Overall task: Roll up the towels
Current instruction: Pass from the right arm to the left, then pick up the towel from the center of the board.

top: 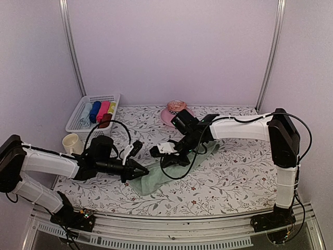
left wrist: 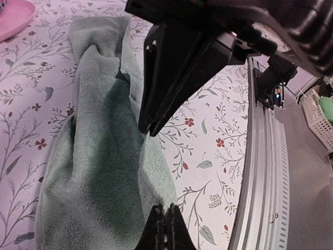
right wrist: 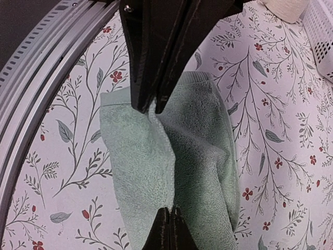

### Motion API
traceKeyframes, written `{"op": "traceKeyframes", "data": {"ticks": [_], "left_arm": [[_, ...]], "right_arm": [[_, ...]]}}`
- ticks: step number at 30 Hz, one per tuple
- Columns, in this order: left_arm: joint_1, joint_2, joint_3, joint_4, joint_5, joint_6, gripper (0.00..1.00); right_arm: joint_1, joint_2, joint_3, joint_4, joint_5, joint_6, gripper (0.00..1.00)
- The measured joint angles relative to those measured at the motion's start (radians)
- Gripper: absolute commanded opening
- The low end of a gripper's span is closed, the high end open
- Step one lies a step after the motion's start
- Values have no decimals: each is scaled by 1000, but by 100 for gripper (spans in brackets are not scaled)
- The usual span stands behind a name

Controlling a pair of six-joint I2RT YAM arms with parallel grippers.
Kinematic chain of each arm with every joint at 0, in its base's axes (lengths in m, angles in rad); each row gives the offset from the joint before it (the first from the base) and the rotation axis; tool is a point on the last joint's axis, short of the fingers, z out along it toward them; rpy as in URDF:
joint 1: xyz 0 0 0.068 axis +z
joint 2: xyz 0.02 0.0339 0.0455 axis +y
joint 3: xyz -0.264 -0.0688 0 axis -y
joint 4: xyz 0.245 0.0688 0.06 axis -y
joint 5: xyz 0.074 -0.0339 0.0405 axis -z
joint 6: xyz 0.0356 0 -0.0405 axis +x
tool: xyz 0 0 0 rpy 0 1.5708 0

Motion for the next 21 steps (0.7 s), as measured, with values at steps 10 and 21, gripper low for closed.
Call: {"op": "traceKeyframes", "data": {"ticks": [10,21], "left_arm": [[-16,-143,14,-121,-249,2,0],[-18,-551,-24,-188,-670,-6,0]], "right_arm": [[-6,-4,1,0,54,-10,69],[-262,-152,-67,105,167,97,76]]}}
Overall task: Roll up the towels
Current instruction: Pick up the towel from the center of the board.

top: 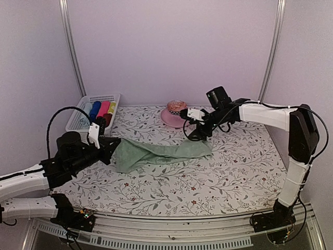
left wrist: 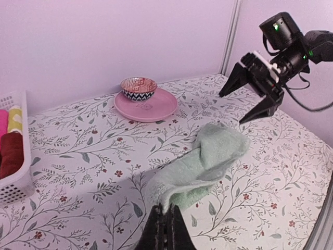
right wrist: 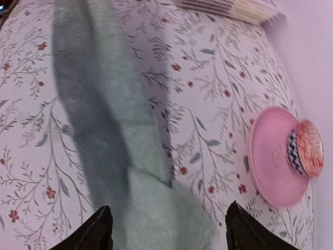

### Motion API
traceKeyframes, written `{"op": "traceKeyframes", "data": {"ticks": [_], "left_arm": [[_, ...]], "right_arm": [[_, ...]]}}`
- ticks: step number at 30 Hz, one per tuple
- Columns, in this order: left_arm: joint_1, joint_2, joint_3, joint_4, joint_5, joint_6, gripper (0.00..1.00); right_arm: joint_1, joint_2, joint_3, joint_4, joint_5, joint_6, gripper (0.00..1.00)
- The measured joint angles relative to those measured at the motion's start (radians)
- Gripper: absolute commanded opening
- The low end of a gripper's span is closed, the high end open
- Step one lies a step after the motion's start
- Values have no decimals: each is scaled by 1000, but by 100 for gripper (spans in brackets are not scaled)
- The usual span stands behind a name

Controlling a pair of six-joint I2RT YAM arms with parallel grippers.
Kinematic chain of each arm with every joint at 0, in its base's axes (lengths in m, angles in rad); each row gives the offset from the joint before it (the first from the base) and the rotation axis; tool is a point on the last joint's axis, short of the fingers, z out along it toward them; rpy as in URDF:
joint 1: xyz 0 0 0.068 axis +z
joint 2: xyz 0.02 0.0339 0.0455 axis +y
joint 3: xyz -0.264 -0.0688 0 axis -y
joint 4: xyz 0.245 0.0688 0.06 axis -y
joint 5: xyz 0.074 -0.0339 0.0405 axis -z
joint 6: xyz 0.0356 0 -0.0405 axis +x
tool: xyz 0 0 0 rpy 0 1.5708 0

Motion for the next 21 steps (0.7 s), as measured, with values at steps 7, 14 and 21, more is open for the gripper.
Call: {"op": "traceKeyframes", "data": {"ticks": [7,14,21], "left_arm": [[0,29,-57,-20,-89,-16,0],[0,56,-61,2,-150,-18,0],[0,55,-79,37,-182,-17,0]], "right_arm": [[-180,-10,-166,76,90,127,80],[-138,-77,-430,105,112,89,82],[-138,-87,-467,190,216,62,78]]}}
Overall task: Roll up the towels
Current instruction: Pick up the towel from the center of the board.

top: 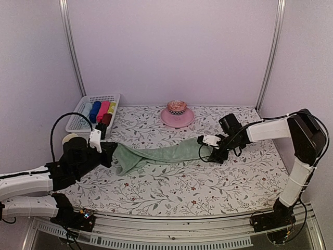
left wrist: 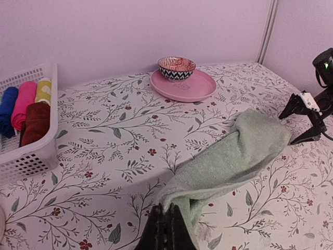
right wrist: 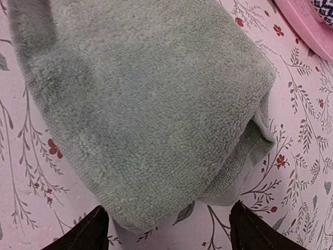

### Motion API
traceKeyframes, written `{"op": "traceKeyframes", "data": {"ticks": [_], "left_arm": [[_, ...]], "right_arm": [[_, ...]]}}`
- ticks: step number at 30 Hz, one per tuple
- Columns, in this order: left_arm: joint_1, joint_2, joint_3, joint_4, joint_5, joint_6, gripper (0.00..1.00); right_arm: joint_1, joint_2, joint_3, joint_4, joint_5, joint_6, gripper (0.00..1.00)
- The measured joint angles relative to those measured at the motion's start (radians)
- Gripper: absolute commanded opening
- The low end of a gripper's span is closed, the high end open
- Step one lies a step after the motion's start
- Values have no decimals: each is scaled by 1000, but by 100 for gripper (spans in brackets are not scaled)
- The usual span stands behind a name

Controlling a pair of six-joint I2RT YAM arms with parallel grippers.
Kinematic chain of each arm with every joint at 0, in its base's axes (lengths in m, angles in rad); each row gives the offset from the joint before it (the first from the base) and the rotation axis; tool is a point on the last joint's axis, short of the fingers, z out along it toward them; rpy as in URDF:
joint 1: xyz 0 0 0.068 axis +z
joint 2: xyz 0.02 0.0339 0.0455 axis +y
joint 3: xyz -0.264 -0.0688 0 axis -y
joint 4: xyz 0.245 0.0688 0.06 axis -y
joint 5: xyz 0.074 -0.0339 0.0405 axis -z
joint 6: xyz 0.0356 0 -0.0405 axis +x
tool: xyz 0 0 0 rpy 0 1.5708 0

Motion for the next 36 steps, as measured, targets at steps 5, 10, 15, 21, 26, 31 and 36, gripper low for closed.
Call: {"op": "traceKeyframes", "data": {"ticks": [5,10,15,21,26,31,36], "left_arm": [[0,-13,-18,6,-14,4,0],[0,-24,-31,22,-22,11,0],[0,-30,-32,28,-24,18,0],[0,-58,-32,28,-31,19,0],[-2,-74,-31,27,-29,27,0],[-2,-74,13,19,-16,50,0],[-15,-74,121,-3,5,85,0]], "right_arm": [[-1,34,0,56,71,14,55],[-4,48,8,60,80,38,32],[-20,69,33,37,73,71,4],[-72,79,74,-7,54,106,2],[-91,38,81,-24,53,106,2],[-92,-32,156,-89,96,96,2],[-90,-108,267,-165,193,31,2]]}}
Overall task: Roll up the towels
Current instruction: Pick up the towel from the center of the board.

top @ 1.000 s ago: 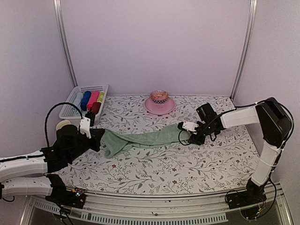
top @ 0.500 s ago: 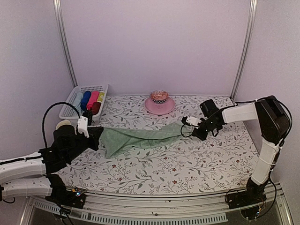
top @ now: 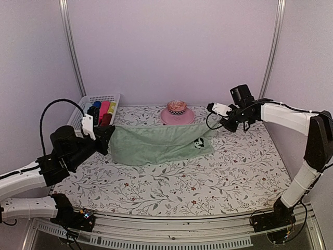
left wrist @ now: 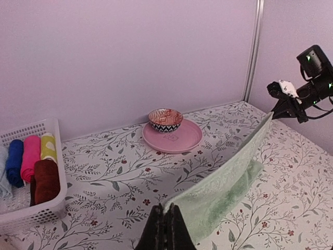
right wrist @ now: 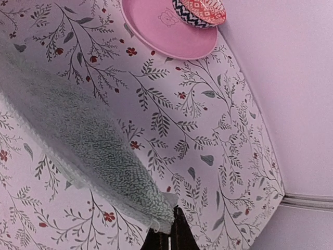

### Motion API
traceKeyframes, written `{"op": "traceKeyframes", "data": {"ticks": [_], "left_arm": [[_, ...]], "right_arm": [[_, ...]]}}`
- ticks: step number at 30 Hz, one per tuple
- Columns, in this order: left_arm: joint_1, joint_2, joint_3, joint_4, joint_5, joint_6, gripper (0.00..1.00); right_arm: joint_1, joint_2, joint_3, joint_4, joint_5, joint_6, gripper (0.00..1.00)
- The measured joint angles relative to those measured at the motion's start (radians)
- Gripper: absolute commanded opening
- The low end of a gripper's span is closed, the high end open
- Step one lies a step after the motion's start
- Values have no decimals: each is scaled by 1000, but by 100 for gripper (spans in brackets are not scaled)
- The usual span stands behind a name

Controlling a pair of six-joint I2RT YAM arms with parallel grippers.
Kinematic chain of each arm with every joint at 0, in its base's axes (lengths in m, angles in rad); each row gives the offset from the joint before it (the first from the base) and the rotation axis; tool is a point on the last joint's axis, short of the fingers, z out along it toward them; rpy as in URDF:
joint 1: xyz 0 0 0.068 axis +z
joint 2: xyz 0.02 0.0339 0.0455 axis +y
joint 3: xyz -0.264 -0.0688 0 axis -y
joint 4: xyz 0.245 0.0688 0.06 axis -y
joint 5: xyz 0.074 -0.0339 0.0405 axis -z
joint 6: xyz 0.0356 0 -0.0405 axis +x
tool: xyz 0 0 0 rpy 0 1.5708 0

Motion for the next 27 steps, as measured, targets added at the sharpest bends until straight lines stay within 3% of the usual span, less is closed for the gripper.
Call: {"op": "traceKeyframes", "data": {"ticks": [7,10,15,21,27], "left_arm": [[-108,0,86,-66,-116,25,0],[-132,12,79,-103,-216,5,0],[-134,57,33,-151,-355,-71,0],[-134,109,-53,-182,-437,-158,0],[-133,145,-66,-174,-486,-192,0]], "right_arm": [[76,-104,19,-236,240,-182,2],[115,-103,15,-342,258,-224,3],[182,-55,58,-432,161,-245,4],[234,102,103,-371,-22,-212,6],[242,218,130,-272,-80,-146,26]]}}
